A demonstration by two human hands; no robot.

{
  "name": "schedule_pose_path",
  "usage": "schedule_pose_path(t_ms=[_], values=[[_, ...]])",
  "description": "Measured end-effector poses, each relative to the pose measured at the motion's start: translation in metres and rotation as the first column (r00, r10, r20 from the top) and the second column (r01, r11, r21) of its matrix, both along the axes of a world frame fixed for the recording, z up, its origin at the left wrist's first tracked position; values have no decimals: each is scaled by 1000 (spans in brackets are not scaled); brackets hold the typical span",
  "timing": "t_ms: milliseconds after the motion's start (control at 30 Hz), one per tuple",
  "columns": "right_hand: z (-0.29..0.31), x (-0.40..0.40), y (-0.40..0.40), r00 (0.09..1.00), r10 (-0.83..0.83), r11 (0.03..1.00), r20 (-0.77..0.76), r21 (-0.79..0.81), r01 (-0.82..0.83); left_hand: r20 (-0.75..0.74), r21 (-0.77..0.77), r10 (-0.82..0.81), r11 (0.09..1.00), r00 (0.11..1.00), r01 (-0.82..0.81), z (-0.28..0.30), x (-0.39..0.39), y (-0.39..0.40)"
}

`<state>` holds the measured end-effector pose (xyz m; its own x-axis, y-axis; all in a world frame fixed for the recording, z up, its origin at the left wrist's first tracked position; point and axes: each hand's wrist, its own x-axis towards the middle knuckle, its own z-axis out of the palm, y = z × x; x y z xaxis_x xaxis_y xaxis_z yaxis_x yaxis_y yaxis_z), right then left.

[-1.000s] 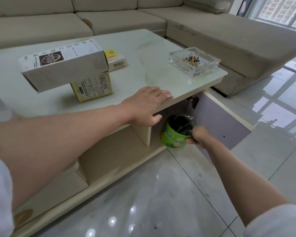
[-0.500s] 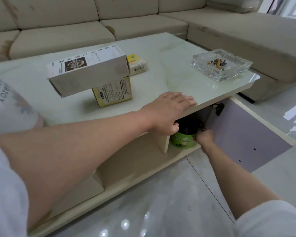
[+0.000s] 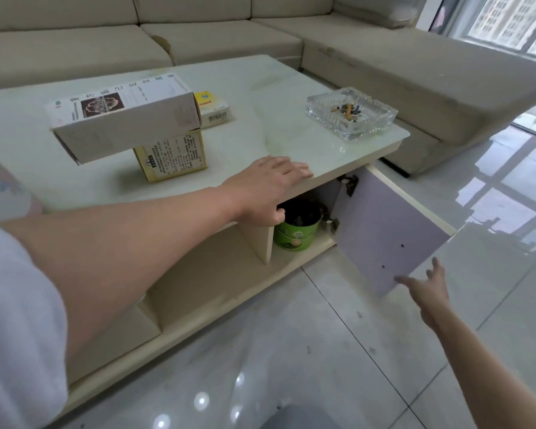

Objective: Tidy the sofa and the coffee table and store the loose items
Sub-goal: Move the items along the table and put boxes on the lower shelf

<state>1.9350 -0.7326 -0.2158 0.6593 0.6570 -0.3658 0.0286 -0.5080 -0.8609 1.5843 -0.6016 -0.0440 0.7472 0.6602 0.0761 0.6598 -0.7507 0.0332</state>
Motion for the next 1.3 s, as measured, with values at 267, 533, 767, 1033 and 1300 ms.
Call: schedule_pose_path(t_ms=[267,533,767,1033,1300], values=[[25,-40,9,906,284,956,313,-17,-293,-21,22,7,1000,1000,-6,3,1,-3],[38,-160,62,575,679,722,457,-276,-634,-11,35,1,999,1000,-1,4,4,-5],[48,-175,94,514,773,627,372,-327,-707,-8,-14,17,1000,1000,-17,5,3,-6],[58,-167,73,533,754,634,383,-212,-744,-31,-2,19,1000,999,-19,7,1,-7],[148,-176,87,735,352,800,579,221,-557,79,277,-146,954,986,119,31,-7,-35]])
